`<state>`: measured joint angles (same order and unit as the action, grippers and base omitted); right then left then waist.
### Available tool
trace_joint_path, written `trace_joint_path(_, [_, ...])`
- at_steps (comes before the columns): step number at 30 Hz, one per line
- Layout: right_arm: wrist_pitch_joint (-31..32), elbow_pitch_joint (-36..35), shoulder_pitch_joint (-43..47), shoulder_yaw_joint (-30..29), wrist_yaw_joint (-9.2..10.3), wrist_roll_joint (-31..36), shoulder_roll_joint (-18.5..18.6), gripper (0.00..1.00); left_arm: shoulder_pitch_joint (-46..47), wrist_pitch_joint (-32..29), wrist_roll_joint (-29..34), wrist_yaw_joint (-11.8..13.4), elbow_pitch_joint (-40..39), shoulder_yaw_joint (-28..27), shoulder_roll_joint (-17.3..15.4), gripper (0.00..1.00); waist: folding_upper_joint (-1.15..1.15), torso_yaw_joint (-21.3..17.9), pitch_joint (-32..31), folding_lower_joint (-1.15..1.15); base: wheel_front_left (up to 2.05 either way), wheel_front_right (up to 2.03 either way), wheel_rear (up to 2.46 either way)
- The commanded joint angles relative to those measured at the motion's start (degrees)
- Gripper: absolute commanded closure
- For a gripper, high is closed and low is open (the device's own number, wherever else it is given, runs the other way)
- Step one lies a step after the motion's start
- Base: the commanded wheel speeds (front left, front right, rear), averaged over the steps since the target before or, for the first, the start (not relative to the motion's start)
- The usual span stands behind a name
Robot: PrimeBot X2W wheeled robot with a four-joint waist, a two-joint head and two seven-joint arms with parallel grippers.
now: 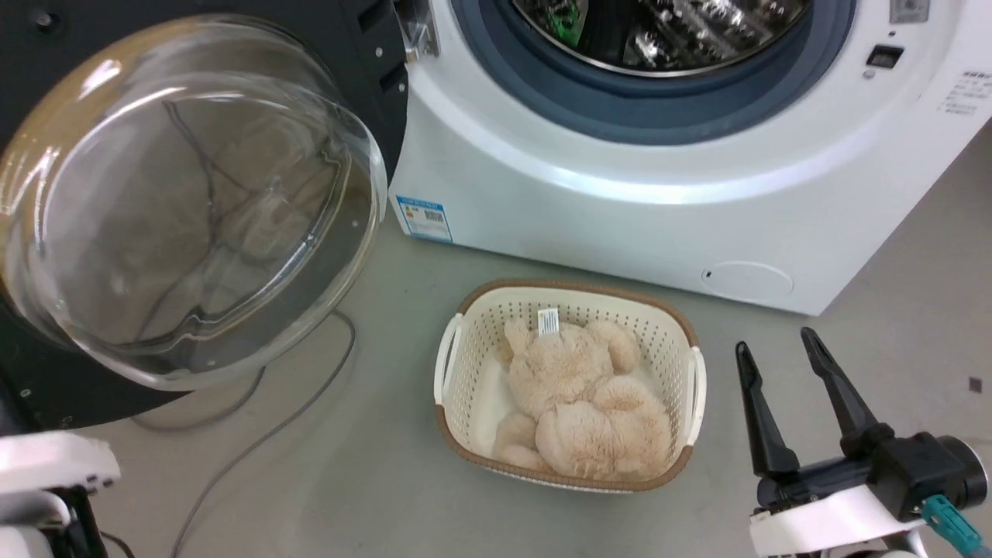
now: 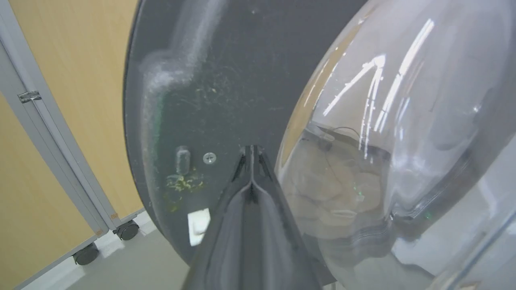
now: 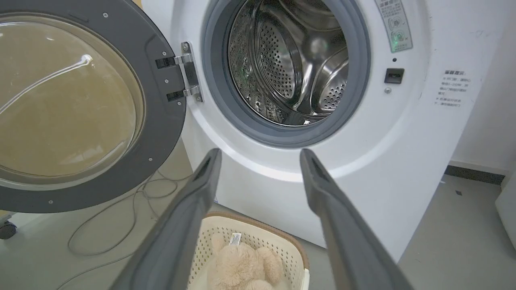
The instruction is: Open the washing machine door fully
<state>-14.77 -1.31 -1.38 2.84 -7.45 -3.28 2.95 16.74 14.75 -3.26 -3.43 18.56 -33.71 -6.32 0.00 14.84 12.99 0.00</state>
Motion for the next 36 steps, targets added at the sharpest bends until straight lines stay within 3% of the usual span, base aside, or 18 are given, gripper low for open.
trace_joint_path(1, [-0.23, 0.05, 0.84, -0.26, -0.03, -0.50, -0.07, 0.00, -1.44, 0.25, 0.45, -0.63, -0.66, 0.29, 0.17, 1.00, 0.00, 0.00, -1.27, 0.00, 0.00, 0.00, 0.00])
trace_joint_path(14, [-0.23, -0.64, 4.97, -2.23, -0.03, -2.11, -0.07, 0.00, -7.84, 0.25, 0.64, -3.15, -8.19, 6.30, 2.35, 1.00, 0.00, -0.76, -8.49, 0.00, 0.00, 0.00, 0.00])
trace_joint_path(25, [-0.23, -1.16, 7.14, -4.07, -0.03, -2.96, -0.07, 0.00, -13.52, 0.25, -1.56, -3.90, -13.58, 15.67, 3.31, 1.00, 0.00, -4.95, -11.28, 0.00, 0.00, 0.00, 0.00])
trace_joint_path(26, [-0.23, -1.14, 7.28, -4.01, -0.03, -2.99, -0.07, 0.00, -13.99, 0.25, -1.70, -3.92, -13.47, 16.73, 3.34, 0.74, 0.00, -5.50, -11.39, 0.00, 0.00, 0.00, 0.00])
trace_joint_path(27, [-0.23, -1.14, 7.38, -4.00, -0.03, -3.01, -0.07, 0.00, -14.31, 0.25, -1.70, -3.93, -13.67, 17.66, 3.36, 0.17, 0.00, -6.01, -11.46, 0.00, 0.00, 0.00, 0.00])
trace_joint_path(28, [-0.23, -1.13, 7.43, -3.99, -0.03, -3.04, -0.07, 0.00, -14.60, 0.25, -1.93, -3.95, -14.03, 18.30, 3.37, 0.00, 0.00, -6.52, -11.52, 0.00, 0.00, 0.00, 0.00])
trace_joint_path(36, [-0.23, -1.31, 7.45, -4.00, -0.03, -2.88, -0.07, 0.00, -16.12, 0.25, -0.12, -4.02, -16.19, 23.51, 3.16, 0.00, 0.00, -10.88, -11.33, 0.00, 0.00, 0.00, 0.00])
